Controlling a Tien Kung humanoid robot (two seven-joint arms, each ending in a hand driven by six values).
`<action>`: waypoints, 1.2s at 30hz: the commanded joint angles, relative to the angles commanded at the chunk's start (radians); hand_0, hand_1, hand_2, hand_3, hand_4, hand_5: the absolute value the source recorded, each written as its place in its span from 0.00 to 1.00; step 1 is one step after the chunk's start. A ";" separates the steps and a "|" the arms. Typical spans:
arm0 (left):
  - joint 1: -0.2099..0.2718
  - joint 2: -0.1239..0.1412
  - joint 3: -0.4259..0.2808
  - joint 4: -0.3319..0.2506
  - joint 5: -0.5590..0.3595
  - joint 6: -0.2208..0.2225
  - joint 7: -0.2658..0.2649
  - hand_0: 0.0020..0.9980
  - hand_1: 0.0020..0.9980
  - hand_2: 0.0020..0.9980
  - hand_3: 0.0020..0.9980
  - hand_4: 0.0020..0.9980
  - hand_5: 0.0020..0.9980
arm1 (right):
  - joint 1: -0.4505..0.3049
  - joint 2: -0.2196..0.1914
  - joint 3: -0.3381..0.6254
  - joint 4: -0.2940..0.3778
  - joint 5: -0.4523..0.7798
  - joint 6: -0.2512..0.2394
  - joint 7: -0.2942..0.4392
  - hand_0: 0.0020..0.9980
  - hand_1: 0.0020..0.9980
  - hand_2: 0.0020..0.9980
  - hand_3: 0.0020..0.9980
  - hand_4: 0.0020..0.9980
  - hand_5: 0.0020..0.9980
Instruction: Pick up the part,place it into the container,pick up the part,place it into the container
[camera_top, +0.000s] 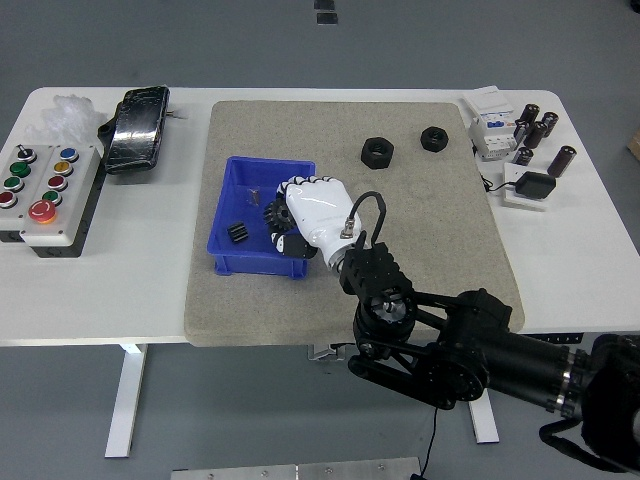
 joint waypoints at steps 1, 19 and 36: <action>0.000 0.000 0.000 0.000 0.000 0.000 0.000 0.68 0.64 0.67 0.71 0.57 0.65 | -0.001 0.000 0.003 0.001 -0.001 0.000 0.000 0.71 0.79 0.81 0.75 0.61 0.39; -0.001 0.001 -0.003 0.000 0.004 0.000 -0.002 0.68 0.64 0.66 0.70 0.57 0.65 | -0.034 -0.023 0.080 0.025 0.008 -0.042 0.000 0.72 0.81 0.88 0.88 0.84 0.50; 0.010 -0.015 -0.020 0.000 0.012 0.002 -0.005 0.68 0.64 0.67 0.70 0.56 0.64 | -0.345 -0.165 0.659 0.304 0.136 -0.322 0.226 0.67 0.78 0.80 0.79 0.82 0.48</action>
